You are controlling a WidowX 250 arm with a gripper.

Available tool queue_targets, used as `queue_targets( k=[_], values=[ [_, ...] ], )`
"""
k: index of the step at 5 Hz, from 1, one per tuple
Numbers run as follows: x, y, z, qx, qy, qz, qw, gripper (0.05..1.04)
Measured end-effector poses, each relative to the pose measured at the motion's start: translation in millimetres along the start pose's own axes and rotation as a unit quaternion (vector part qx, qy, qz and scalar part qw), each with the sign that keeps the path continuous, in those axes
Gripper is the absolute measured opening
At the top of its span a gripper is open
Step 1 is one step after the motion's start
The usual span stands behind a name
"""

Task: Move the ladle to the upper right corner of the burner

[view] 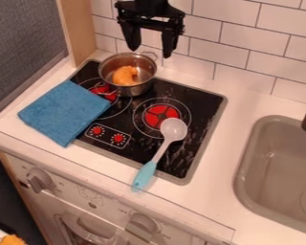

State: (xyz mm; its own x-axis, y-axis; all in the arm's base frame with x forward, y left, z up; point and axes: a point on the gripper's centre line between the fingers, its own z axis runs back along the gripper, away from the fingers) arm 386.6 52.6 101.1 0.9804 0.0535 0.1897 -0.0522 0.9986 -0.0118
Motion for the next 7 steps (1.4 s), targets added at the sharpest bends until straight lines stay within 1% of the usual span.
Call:
queue_targets(
  k=[1, 2, 3, 4, 5, 6, 7],
  values=[
    [-10.5, -3.2, -16.0, -0.011, 0.021, 0.001, 0.9997, 0.999],
    [-39.8, -19.5, -17.4, -0.053, 0.01, -0.002, 0.9985, 0.999],
    [-52.7, -36.5, -5.9, -0.054, -0.008, -0.026, 0.9982, 0.999],
    [-70.6, -51.4, -0.1, -0.049, -0.009, -0.048, 0.9976, 0.999],
    [-102.2, -71.1, -15.4, -0.043, 0.022, -0.085, 0.9952, 0.999],
    [-126.1, -81.8, -27.9, -0.04, 0.04, -0.094, 0.994, 0.999],
    [-146.3, -83.3, -29.5, -0.028, 0.039, -0.097, 0.9942, 0.999]
  ],
)
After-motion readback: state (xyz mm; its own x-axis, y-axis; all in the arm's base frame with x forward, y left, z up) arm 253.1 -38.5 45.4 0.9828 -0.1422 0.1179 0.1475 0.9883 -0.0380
